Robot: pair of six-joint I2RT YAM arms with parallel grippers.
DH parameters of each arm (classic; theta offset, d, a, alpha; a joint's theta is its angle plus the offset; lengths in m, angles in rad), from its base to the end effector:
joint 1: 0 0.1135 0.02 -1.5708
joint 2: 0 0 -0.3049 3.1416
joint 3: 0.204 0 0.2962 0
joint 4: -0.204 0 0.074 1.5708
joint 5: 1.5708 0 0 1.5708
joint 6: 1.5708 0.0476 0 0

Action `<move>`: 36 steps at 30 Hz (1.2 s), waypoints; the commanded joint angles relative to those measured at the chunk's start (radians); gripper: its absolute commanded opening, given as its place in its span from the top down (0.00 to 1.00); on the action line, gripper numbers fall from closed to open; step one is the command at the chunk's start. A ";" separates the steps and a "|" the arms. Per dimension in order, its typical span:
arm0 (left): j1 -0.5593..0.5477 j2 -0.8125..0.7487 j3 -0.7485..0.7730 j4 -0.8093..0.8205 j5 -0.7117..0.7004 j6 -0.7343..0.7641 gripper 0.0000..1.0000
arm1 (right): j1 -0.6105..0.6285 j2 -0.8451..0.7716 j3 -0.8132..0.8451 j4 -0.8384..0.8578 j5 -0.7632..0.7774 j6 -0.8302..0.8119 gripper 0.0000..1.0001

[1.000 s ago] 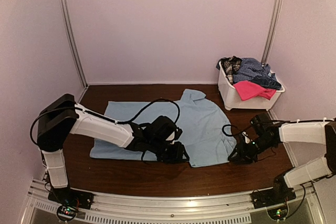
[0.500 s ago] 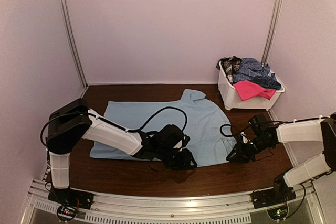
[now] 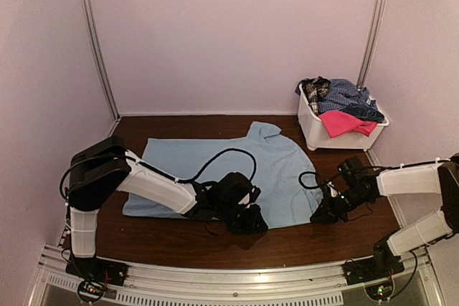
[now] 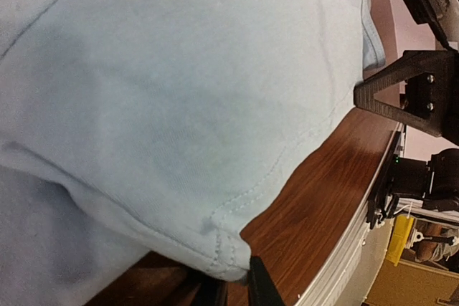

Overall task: Fold and stack the mixed laundry pile
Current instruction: Adjust the 1/3-folded T-shirt at the center of the board.

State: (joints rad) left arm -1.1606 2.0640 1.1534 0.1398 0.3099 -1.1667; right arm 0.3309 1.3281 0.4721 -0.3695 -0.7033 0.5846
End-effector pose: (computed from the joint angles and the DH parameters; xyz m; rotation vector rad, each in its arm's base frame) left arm 0.1762 -0.4416 0.1066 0.1776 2.8204 -1.2692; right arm 0.1976 0.1004 0.1259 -0.1826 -2.8959 -1.1762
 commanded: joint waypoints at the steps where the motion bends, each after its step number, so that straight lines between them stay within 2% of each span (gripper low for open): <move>1: -0.005 -0.003 0.024 0.022 -0.001 0.031 0.92 | 0.007 -0.057 0.015 -0.058 0.010 0.004 1.00; 3: -0.006 -0.016 0.027 0.012 -0.005 0.045 1.00 | 0.007 -0.078 0.037 -0.088 0.010 0.006 1.00; 11: 0.022 -0.071 0.045 -0.044 -0.017 0.109 1.00 | 0.007 -0.059 0.199 -0.174 0.034 -0.023 1.00; 24: 0.183 -0.121 0.073 -0.068 0.014 0.176 1.00 | 0.006 0.156 0.451 -0.125 0.041 -0.012 1.00; 36: 0.306 -0.049 0.118 -0.061 0.080 0.237 1.00 | 0.005 0.417 0.698 -0.098 0.083 -0.009 1.00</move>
State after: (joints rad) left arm -0.8810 1.9762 1.2392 0.0513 0.3550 -0.9684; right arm 0.3309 1.6863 1.1046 -0.4786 -0.6621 0.5762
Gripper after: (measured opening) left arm 0.015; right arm 0.011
